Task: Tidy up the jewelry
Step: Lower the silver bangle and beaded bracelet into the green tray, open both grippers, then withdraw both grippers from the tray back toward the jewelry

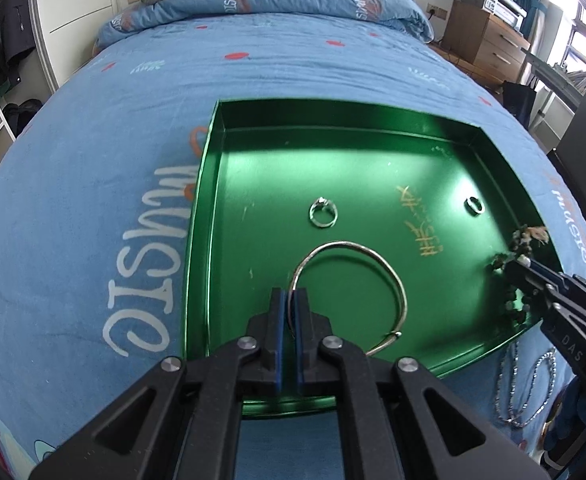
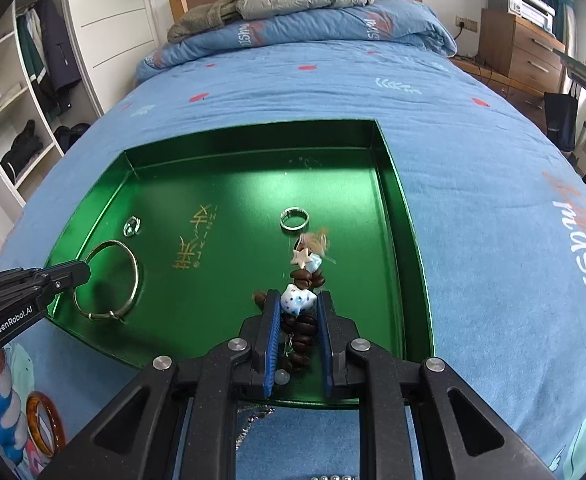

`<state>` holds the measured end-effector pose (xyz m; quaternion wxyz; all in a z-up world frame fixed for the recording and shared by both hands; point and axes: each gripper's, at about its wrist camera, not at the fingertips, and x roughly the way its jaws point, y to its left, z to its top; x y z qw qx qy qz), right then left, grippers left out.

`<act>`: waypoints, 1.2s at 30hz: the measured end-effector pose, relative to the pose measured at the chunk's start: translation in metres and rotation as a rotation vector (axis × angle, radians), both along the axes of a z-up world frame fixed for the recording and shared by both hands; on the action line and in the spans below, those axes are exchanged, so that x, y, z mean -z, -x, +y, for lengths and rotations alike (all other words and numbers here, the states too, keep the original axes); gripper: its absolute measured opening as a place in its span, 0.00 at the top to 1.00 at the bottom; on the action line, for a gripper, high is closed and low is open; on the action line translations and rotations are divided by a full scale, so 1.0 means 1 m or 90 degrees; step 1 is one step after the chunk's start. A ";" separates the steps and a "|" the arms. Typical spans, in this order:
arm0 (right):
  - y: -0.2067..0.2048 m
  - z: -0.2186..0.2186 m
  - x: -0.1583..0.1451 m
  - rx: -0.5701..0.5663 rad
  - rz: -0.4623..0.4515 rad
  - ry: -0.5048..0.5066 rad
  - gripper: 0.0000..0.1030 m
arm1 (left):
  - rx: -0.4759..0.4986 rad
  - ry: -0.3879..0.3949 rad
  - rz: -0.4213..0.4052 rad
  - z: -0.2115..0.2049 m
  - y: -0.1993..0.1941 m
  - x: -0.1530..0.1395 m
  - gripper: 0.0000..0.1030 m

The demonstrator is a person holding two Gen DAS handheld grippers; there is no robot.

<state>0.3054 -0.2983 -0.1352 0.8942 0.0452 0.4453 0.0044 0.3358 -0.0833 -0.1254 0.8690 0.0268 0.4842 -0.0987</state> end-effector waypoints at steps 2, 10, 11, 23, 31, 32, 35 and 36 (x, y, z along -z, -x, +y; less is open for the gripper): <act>0.000 0.001 0.001 -0.003 0.001 0.009 0.83 | 0.001 -0.006 -0.005 0.000 0.001 0.000 0.97; -0.001 0.004 0.000 -0.005 0.002 0.016 0.80 | -0.002 -0.012 -0.015 -0.001 0.002 0.001 0.96; -0.001 0.005 0.000 -0.006 0.004 0.015 0.79 | -0.001 -0.010 -0.015 -0.002 0.002 0.000 0.95; 0.018 0.012 -0.037 -0.021 -0.044 0.023 0.50 | 0.014 0.016 -0.085 0.002 0.026 -0.046 0.70; 0.049 0.021 -0.087 -0.031 -0.111 0.024 0.43 | 0.024 0.015 -0.179 0.000 0.063 -0.089 0.68; 0.053 0.022 -0.092 -0.032 -0.118 0.025 0.43 | 0.023 0.014 -0.188 0.001 0.067 -0.093 0.68; 0.070 0.025 -0.107 -0.036 -0.139 0.017 0.43 | 0.018 0.007 -0.218 0.007 0.082 -0.105 0.68; 0.076 0.027 -0.112 -0.038 -0.146 0.014 0.43 | 0.017 0.007 -0.225 0.009 0.087 -0.108 0.68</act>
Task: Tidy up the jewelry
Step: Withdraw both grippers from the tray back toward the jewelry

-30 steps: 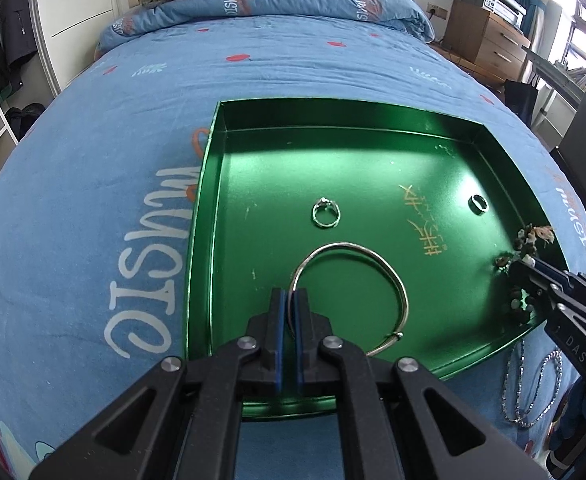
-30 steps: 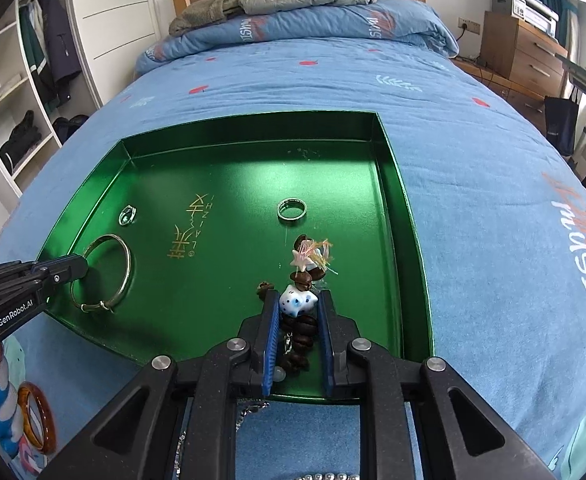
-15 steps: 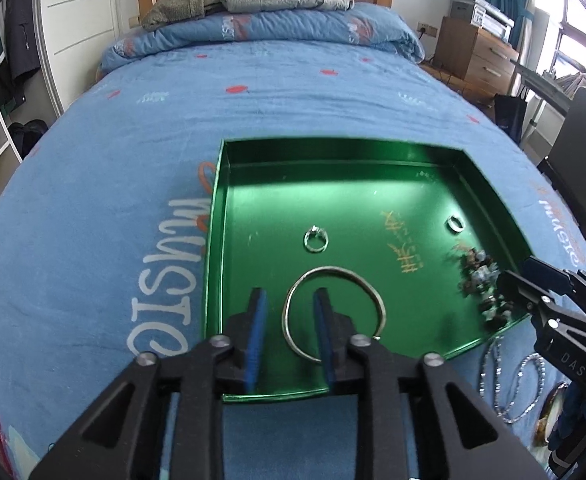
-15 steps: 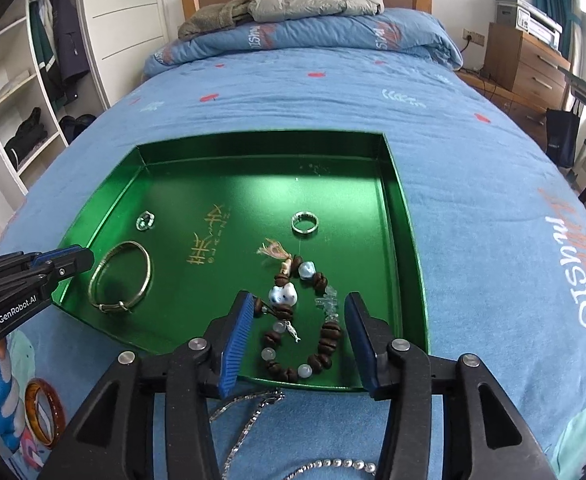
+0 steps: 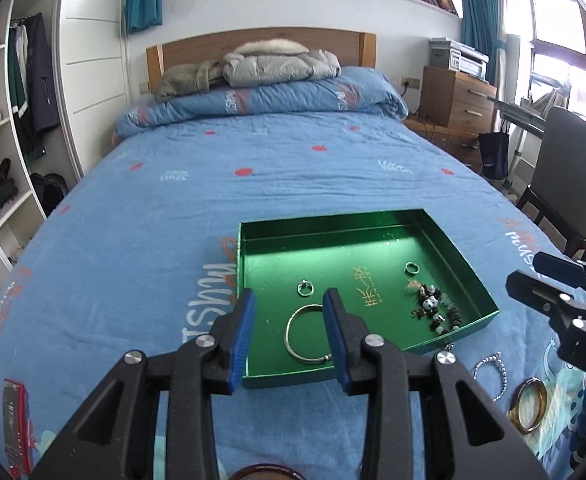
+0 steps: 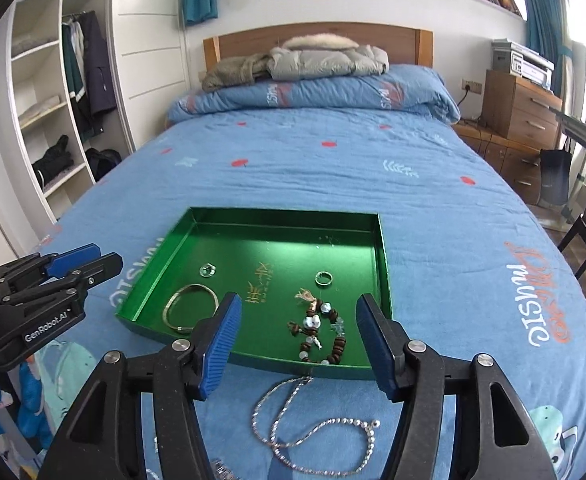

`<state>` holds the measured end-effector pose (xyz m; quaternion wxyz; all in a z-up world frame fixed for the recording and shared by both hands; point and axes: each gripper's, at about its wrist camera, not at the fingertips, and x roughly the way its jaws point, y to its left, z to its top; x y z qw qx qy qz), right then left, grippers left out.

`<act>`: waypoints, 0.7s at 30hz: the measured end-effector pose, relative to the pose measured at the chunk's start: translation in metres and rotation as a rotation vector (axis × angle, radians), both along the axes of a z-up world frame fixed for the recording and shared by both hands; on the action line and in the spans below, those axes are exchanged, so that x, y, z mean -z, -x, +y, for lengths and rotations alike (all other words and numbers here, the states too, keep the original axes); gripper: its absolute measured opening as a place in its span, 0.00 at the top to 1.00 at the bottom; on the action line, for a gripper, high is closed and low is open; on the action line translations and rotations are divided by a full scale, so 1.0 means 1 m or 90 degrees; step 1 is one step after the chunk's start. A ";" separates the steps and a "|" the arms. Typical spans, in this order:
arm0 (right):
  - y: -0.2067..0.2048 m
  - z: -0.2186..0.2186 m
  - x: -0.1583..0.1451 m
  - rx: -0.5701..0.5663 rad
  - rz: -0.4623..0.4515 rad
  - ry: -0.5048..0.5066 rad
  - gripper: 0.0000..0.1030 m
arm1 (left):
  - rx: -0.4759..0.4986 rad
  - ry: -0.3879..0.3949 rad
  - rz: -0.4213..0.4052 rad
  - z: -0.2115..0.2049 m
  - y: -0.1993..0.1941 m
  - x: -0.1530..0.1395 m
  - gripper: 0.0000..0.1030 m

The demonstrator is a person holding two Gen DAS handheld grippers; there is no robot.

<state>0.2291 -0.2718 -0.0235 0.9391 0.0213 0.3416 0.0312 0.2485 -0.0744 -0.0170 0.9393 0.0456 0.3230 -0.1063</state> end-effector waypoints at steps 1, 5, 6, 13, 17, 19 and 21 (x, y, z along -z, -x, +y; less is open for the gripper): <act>0.005 0.001 -0.004 -0.002 -0.005 -0.001 0.43 | -0.001 0.000 -0.004 0.002 0.005 -0.002 0.68; 0.030 0.005 -0.016 -0.011 -0.023 -0.007 0.42 | -0.001 0.004 -0.013 0.012 0.024 -0.011 0.68; 0.036 0.006 -0.019 -0.013 -0.026 -0.009 0.42 | 0.000 0.004 -0.016 0.015 0.028 -0.013 0.68; 0.075 0.013 -0.034 -0.024 -0.046 -0.009 0.42 | 0.011 -0.013 -0.022 0.024 0.062 -0.021 0.68; 0.093 0.015 -0.040 -0.025 -0.054 -0.006 0.42 | 0.019 -0.016 -0.002 0.029 0.076 -0.024 0.68; 0.101 0.016 -0.043 -0.026 -0.058 -0.005 0.42 | 0.020 -0.018 -0.007 0.031 0.084 -0.027 0.68; 0.108 0.015 -0.045 -0.026 -0.063 -0.008 0.42 | 0.020 -0.016 -0.007 0.034 0.092 -0.028 0.67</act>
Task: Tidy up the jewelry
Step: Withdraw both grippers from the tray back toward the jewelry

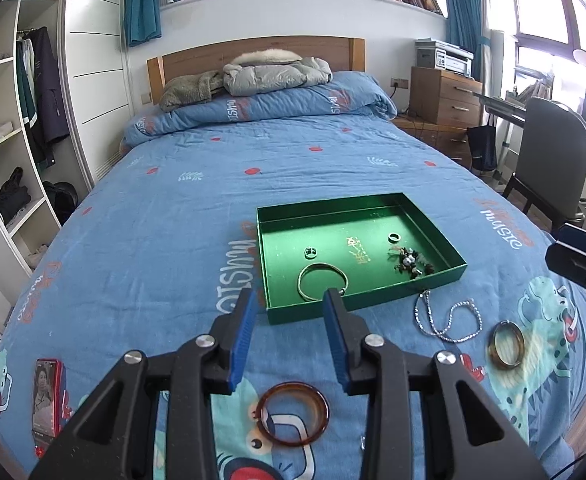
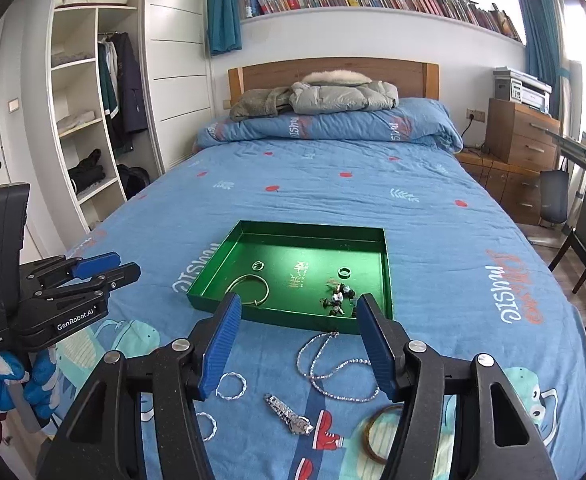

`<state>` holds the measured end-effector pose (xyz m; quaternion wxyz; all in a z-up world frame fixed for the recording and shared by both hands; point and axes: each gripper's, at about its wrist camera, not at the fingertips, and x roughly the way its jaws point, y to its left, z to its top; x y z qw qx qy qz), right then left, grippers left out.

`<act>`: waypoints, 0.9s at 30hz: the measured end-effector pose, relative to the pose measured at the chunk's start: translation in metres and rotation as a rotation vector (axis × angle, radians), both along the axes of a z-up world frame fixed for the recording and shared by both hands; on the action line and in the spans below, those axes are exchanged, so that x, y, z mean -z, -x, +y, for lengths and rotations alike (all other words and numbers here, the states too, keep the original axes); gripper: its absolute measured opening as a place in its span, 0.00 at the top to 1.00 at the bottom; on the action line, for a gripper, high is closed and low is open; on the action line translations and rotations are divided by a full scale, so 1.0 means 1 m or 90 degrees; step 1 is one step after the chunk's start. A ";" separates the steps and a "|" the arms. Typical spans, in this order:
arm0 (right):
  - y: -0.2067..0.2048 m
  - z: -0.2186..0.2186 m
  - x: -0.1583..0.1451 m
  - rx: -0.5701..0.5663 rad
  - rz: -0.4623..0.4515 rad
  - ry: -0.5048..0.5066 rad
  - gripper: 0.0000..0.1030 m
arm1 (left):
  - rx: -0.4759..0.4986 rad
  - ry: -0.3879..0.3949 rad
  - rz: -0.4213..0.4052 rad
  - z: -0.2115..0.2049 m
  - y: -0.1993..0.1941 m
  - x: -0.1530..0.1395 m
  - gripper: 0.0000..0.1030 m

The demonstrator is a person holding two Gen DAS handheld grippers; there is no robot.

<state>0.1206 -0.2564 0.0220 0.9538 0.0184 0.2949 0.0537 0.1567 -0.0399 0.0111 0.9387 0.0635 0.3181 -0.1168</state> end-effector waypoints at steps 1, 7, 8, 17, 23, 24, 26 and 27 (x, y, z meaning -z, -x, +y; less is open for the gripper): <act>0.003 -0.001 -0.001 0.001 -0.002 -0.002 0.42 | -0.001 0.001 -0.001 0.001 0.004 -0.001 0.67; 0.024 -0.002 -0.003 0.004 -0.006 -0.013 0.42 | -0.004 0.002 -0.009 0.008 0.024 -0.004 0.62; 0.028 -0.003 -0.004 0.006 -0.007 -0.014 0.42 | -0.005 0.001 -0.011 0.010 0.027 -0.004 0.62; 0.057 -0.013 -0.004 0.019 -0.014 -0.034 0.42 | -0.013 0.003 -0.027 0.025 0.050 -0.004 0.62; 0.072 -0.022 -0.005 0.028 -0.021 -0.045 0.42 | -0.026 0.002 -0.031 0.039 0.061 -0.011 0.62; 0.074 -0.024 -0.004 0.030 -0.022 -0.046 0.42 | -0.030 0.000 -0.034 0.043 0.063 -0.013 0.62; 0.079 -0.026 -0.004 0.032 -0.024 -0.048 0.42 | -0.035 -0.004 -0.040 0.050 0.068 -0.015 0.62; 0.082 -0.028 -0.004 0.034 -0.026 -0.048 0.42 | -0.038 -0.004 -0.042 0.054 0.070 -0.016 0.62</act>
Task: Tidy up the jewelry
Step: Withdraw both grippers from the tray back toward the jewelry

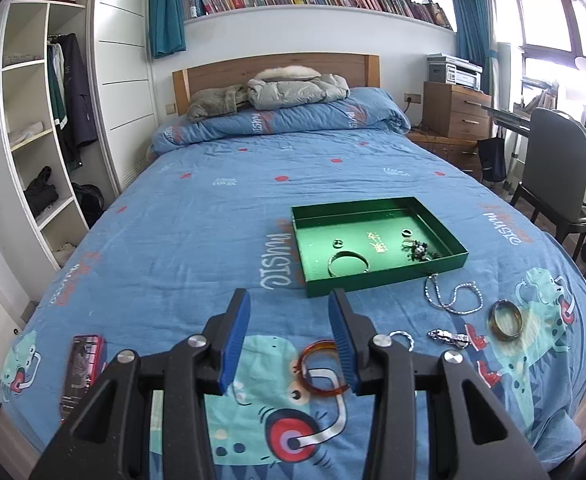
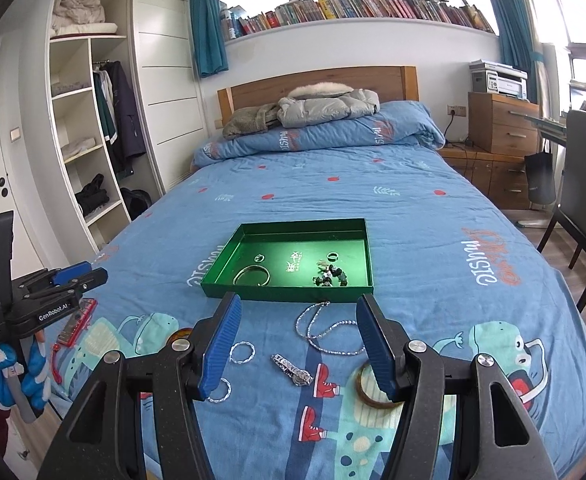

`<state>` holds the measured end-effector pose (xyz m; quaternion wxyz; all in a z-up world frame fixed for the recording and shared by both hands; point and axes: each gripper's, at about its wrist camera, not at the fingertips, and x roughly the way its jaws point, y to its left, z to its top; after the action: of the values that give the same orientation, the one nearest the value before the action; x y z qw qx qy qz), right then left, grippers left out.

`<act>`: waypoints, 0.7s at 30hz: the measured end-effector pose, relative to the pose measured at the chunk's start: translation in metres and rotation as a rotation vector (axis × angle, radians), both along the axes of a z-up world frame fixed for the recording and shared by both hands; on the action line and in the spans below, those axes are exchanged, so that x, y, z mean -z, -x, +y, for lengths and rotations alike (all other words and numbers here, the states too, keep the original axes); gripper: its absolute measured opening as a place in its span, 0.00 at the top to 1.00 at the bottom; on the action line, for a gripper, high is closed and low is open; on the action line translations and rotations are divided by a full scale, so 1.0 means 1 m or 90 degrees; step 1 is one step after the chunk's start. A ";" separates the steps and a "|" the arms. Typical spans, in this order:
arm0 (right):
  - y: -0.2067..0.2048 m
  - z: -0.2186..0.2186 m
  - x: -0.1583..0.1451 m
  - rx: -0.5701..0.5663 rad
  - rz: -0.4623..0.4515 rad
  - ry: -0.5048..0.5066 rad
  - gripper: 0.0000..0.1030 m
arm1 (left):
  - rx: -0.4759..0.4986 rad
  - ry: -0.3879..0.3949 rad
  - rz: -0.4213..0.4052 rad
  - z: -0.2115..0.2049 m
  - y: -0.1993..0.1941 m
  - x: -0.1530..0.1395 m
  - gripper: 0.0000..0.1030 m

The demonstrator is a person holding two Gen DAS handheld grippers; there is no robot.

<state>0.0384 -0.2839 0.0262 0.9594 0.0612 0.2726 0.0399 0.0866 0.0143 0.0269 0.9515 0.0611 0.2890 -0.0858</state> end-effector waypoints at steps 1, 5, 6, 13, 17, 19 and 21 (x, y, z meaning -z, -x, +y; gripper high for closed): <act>0.003 -0.001 0.000 0.001 -0.002 0.000 0.42 | -0.002 0.002 0.000 0.005 0.002 -0.001 0.62; 0.014 -0.005 -0.001 0.008 -0.011 0.000 0.42 | -0.004 -0.002 0.000 0.018 0.012 -0.002 0.62; 0.016 -0.007 -0.001 0.010 -0.012 -0.002 0.42 | -0.006 -0.002 0.002 0.022 0.015 -0.001 0.62; 0.029 -0.016 0.005 0.018 -0.016 0.006 0.42 | 0.000 0.020 0.022 0.033 0.028 0.005 0.62; 0.035 -0.022 0.014 0.026 -0.009 0.016 0.42 | 0.013 0.022 0.032 0.025 0.033 0.013 0.62; 0.037 -0.029 0.019 0.032 -0.004 0.013 0.42 | 0.024 0.027 0.042 0.019 0.034 0.019 0.62; 0.039 -0.037 0.023 0.039 0.001 0.007 0.42 | 0.032 0.030 0.051 0.011 0.035 0.026 0.62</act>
<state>-0.0007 -0.3208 0.0028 0.9602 0.0645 0.2715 0.0087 0.0512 0.0257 0.0011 0.9378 0.0423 0.3234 -0.1189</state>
